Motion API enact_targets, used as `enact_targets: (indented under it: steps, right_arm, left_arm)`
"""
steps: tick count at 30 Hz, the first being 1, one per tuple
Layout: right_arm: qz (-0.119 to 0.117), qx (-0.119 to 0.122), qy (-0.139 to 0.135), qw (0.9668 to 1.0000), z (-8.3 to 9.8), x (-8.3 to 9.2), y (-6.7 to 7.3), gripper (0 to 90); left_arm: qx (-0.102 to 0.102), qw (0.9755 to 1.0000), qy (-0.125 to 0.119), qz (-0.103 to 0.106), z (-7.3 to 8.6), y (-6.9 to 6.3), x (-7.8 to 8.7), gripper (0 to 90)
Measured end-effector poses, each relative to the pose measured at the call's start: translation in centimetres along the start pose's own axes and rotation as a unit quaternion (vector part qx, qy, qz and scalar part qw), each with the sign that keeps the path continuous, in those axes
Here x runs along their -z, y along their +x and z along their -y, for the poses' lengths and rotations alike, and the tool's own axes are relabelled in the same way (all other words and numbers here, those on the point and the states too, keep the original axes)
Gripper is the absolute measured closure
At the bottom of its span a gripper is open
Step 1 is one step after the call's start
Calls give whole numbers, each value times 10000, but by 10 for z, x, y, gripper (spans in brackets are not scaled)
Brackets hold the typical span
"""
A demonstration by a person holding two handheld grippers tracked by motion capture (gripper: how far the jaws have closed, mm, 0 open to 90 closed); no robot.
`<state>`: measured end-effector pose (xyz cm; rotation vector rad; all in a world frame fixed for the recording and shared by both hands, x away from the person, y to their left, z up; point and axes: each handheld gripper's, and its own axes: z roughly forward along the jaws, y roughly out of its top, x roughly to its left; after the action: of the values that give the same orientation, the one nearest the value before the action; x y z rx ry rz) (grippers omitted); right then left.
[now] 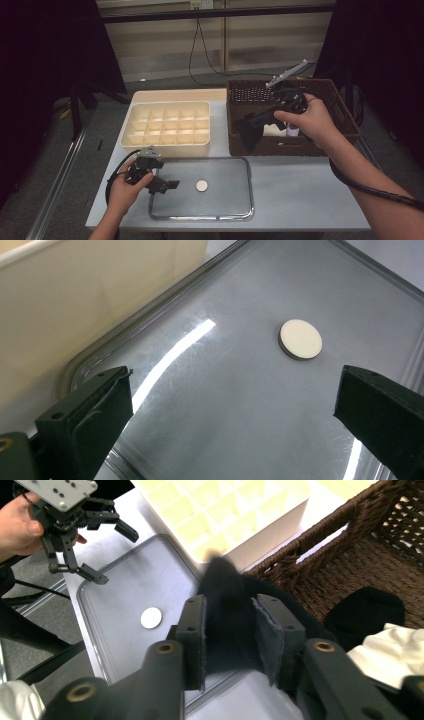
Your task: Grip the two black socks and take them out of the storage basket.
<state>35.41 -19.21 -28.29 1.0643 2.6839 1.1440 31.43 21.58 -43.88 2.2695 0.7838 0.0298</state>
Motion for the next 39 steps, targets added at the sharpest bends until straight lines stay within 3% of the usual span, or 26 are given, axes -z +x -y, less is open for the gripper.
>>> enact_targets:
  steps: [2,4,6,11,21,30,39]
  right_arm:
    - [43,-92,-11,9999,2,-3,-2,546]
    - [101,-78,83,9999,3,-6,-5,527]
    - [231,-133,80,9996,4,-11,-10,440]
    - [417,-251,116,9987,8,-21,-27,374]
    - [683,-335,313,9966,13,-54,-65,314]
    - [735,-474,464,9951,16,-78,-97,302]
    - [807,-621,524,9934,21,-94,-117,303]
  left_arm:
    - [7,10000,-4,7,0,1,0,19]
    - [-4,10000,33,-13,0,1,0,19]
    - [4,10000,21,-11,0,2,-1,19]
    - [17,10000,-9,28,1,3,-2,19]
    - [22,10000,60,19,2,4,-2,19]
    - [55,10000,56,26,3,7,-3,19]
    - [79,9999,61,-11,4,9,-3,19]
